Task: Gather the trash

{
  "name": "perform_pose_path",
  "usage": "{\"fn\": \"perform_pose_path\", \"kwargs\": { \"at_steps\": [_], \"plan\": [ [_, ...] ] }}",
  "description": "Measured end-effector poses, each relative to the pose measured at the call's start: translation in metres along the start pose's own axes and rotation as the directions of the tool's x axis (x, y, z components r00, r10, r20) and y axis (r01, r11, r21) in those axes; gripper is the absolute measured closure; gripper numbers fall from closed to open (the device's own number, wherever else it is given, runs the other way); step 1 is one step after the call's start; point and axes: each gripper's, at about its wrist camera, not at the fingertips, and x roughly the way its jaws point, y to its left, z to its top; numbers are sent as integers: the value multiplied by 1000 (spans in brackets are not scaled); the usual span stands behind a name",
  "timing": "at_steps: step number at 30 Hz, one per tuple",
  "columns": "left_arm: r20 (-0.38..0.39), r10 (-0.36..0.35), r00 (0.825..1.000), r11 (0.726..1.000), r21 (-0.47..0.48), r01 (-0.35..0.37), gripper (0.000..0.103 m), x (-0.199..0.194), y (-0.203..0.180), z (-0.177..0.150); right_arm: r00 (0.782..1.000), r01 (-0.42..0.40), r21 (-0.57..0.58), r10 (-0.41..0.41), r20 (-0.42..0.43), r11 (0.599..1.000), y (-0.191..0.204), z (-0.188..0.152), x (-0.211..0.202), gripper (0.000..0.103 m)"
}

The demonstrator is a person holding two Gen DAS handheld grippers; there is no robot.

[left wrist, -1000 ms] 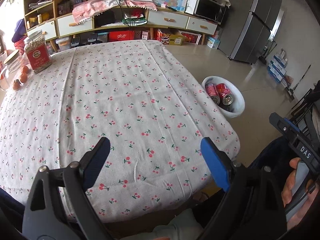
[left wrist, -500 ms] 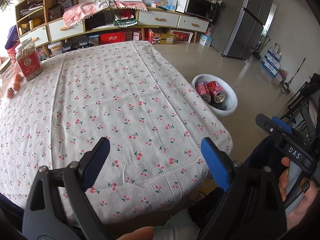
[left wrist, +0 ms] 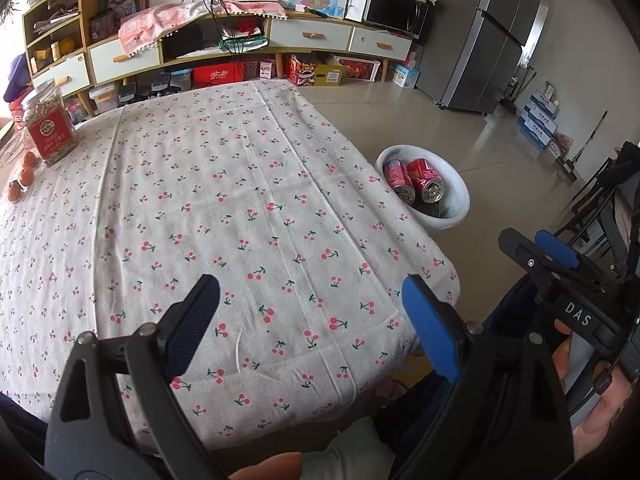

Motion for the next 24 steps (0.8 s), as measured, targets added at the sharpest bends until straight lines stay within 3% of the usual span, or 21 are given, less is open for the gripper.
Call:
{"fn": "perform_pose_path", "kwargs": {
  "at_steps": [24],
  "plan": [
    [-14, -5, 1000, 1000, -5, 5, 10, -1, -3, 2, 1000, -6, 6, 6, 5, 1000, -1, -1, -1, 16]
  ]
}}
